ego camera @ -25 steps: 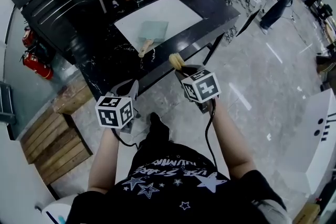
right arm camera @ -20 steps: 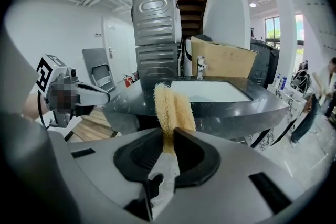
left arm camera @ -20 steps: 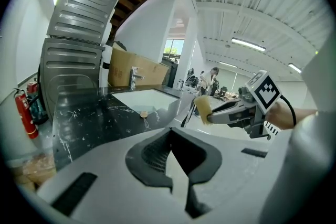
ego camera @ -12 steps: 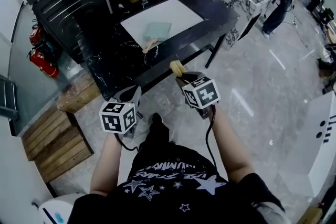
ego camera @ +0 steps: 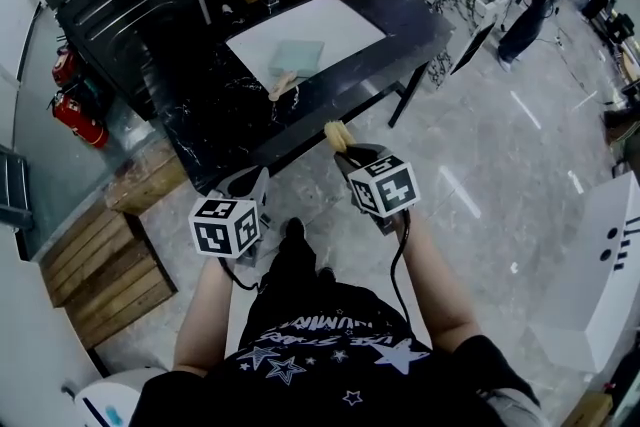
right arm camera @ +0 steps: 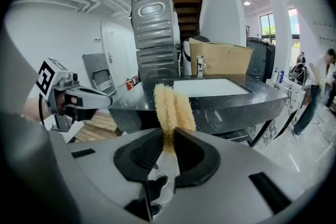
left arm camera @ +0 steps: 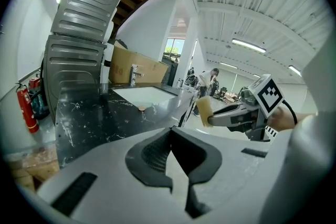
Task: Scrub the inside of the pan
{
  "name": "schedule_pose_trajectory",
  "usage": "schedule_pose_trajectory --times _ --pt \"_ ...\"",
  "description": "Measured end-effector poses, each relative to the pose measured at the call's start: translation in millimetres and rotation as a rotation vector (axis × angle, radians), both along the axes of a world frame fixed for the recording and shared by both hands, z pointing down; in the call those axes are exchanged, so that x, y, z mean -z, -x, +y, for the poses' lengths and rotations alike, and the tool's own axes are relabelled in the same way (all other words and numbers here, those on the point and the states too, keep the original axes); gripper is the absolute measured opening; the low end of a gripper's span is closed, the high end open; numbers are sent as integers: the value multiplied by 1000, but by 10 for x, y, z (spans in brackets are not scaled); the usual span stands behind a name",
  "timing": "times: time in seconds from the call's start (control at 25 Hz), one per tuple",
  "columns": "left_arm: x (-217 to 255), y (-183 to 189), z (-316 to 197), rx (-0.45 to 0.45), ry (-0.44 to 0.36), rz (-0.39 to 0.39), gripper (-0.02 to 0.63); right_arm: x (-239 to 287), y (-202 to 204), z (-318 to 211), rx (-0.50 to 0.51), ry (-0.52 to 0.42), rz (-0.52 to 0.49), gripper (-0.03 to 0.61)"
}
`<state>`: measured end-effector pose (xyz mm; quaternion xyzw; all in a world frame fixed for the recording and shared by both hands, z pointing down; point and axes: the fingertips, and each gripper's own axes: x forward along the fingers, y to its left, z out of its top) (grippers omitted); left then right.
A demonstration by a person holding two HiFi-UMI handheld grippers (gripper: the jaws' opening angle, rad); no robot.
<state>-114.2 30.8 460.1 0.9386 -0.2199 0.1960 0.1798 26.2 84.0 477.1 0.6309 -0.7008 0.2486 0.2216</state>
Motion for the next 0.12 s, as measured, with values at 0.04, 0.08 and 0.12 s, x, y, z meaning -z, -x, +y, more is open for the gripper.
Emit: schedule_pose_trajectory --times 0.04,0.08,0.12 --pt "-6 -12 -26 -1 1 2 8 -13 -11 -27 0 1 0 66" --pt "-13 -25 -50 -3 1 4 8 -26 -24 -56 0 2 0 66" --pt "-20 -38 -75 -5 1 5 8 -40 -39 -87 -1 3 -1 66"
